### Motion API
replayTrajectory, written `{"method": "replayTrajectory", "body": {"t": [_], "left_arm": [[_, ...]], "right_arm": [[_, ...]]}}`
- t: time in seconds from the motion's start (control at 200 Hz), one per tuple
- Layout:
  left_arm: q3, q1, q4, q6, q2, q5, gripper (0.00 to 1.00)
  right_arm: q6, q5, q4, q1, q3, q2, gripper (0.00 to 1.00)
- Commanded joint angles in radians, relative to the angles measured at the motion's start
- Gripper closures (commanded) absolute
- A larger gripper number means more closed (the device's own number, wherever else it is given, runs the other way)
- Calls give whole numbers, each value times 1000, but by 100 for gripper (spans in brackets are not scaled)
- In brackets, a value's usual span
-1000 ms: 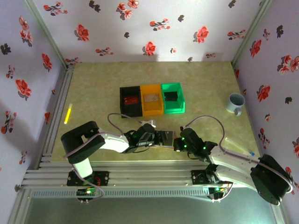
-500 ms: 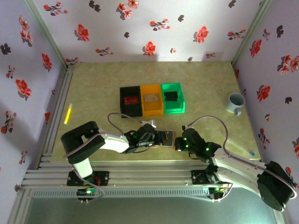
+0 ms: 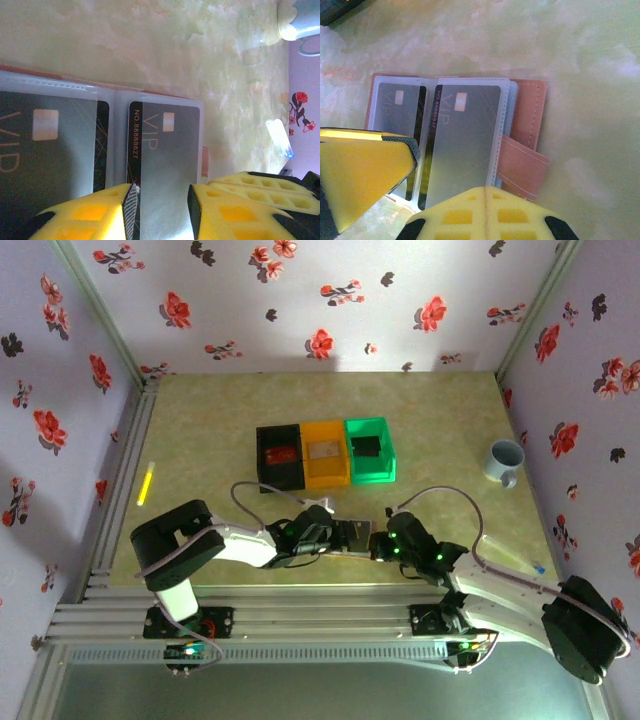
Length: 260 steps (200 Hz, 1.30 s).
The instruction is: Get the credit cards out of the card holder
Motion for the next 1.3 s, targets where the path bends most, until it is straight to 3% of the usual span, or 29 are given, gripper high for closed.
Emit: {"method": "replayTrajectory", "body": {"t": [0.0,0.43,0.66,1.045,1.295], "left_arm": [[-19,-12,-131,29,41,-19,65],[-21,-12,-130,31,48,-19,65],[-30,-13,-137,38,37,-27,65],[16,-10,-297,109,-7,-86,69],[28,-12,-267,109,19,-76,69]], "right_arm": [[12,-9,42,-1,13,2,100],[18,18,105,-1,-29,112,100],[30,50,86,-2,-51,105,100],[47,45,107,-2,-79,100,100],[47,32,116,-2,-79,98,100]]}}
